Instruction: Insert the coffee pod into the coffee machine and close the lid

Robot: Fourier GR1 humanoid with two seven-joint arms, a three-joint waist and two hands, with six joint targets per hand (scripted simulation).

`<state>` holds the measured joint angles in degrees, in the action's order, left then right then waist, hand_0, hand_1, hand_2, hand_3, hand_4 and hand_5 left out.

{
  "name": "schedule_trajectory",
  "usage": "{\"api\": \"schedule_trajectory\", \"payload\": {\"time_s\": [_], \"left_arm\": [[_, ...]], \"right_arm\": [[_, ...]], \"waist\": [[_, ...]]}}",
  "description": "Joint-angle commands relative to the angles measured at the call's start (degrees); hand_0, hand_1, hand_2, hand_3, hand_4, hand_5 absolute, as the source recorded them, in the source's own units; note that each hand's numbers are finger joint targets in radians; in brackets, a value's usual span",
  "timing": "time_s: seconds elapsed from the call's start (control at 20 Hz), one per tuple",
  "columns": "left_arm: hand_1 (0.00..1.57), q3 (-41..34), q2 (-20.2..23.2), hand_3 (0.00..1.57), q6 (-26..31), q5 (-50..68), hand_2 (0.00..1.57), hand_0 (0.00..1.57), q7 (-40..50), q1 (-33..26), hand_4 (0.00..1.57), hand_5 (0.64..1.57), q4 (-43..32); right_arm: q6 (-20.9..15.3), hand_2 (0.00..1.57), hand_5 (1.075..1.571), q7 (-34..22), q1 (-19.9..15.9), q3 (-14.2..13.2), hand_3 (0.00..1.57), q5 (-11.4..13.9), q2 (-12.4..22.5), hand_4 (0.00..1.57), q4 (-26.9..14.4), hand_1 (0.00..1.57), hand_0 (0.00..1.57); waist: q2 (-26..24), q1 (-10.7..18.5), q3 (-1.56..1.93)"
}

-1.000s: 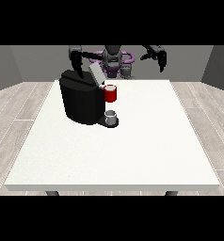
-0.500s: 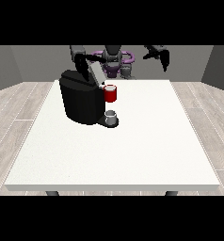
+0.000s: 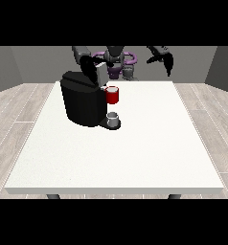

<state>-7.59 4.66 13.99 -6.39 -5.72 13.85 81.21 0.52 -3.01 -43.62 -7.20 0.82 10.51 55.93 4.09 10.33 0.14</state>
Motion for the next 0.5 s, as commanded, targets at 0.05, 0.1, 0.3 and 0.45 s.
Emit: {"api": "schedule_trajectory", "payload": {"time_s": [0.05,0.1,0.3,0.45], "left_arm": [[0.0,0.5,-0.3,0.0,-0.7,-0.4,0.0,0.0,0.6,1.7,0.37,1.571,-0.7],[0.0,1.2,-0.2,0.0,-0.3,-0.8,0.0,0.0,0.3,-0.5,0.36,1.571,-0.4],[0.0,1.4,-1.0,0.0,-1.5,-1.2,0.0,0.0,1.5,-0.3,0.36,1.571,-0.6],[0.0,3.3,-1.9,0.0,-1.1,-2.2,0.0,0.0,-0.6,-1.2,0.36,1.571,-1.0]], "right_arm": [[1.0,0.0,1.571,-0.8,-6.3,1.9,0.0,1.7,0.7,0.1,0.3,0.0,0.0],[0.3,0.0,1.571,-1.6,-4.9,2.9,0.0,2.3,-0.9,0.11,0.1,0.0,0.0],[1.6,0.0,1.571,-3.2,-4.6,4.3,0.0,2.0,-2.4,0.0,0.8,0.0,0.0],[-0.7,0.0,1.571,-4.2,-7.5,4.5,0.0,3.9,-1.6,0.0,0.9,0.0,0.0]], "waist": [[1.8,1.2,-0.15],[0.4,2.2,-0.15],[-1.5,1.4,-0.14],[0.0,4.1,-0.15]]}}
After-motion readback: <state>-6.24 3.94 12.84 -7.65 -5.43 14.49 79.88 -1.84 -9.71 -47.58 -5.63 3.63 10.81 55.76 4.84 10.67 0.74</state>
